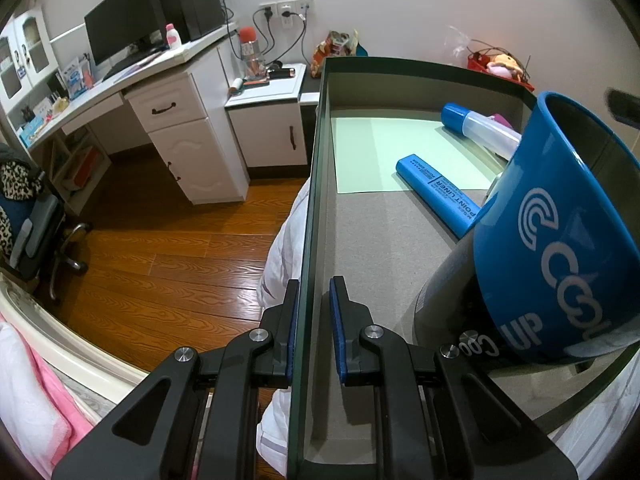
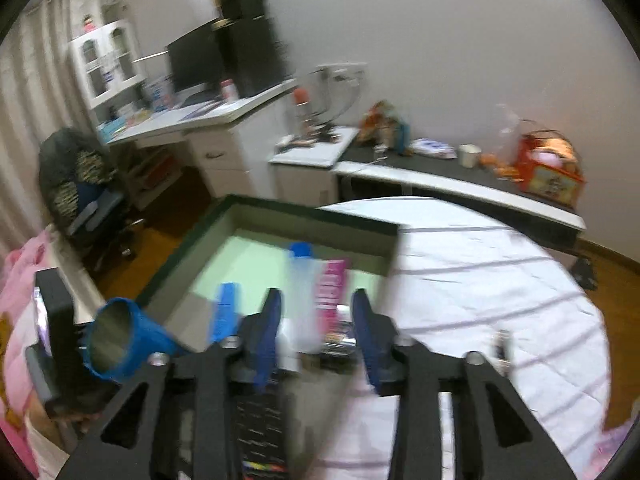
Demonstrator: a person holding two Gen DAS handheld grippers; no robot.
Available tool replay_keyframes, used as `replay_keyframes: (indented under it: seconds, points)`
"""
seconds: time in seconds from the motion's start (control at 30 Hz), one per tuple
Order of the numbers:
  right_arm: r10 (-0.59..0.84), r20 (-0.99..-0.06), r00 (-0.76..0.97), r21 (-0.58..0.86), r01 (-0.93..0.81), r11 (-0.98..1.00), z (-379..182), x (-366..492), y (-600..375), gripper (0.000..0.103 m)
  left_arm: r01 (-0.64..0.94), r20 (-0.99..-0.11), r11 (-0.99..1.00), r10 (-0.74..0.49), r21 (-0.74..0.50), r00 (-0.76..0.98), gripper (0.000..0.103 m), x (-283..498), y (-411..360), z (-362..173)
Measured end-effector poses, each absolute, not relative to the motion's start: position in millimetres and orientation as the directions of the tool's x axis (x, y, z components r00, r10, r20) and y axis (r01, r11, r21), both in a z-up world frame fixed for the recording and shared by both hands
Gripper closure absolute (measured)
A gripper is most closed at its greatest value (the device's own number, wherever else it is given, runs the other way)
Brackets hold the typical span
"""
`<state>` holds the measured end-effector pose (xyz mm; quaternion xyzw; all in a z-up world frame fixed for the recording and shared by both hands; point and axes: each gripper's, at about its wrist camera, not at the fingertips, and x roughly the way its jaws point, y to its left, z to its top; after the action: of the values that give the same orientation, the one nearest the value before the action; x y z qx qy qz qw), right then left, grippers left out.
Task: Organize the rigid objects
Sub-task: 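Move the right tool back to the black hair clip on the quilt, then close the right tool on the black hair clip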
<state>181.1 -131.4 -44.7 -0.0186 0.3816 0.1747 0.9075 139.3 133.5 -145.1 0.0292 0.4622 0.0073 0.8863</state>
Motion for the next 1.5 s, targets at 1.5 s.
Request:
replay_keyframes:
  seconds: [1.5]
  points:
    - [0.096,-0.823,0.56,0.067,-0.072,0.995,-130.8,204.3,-262.9,0.048,0.014,-0.819,0.998,0.04,0.058,0.573,0.091,139.3,134.3,-145.2]
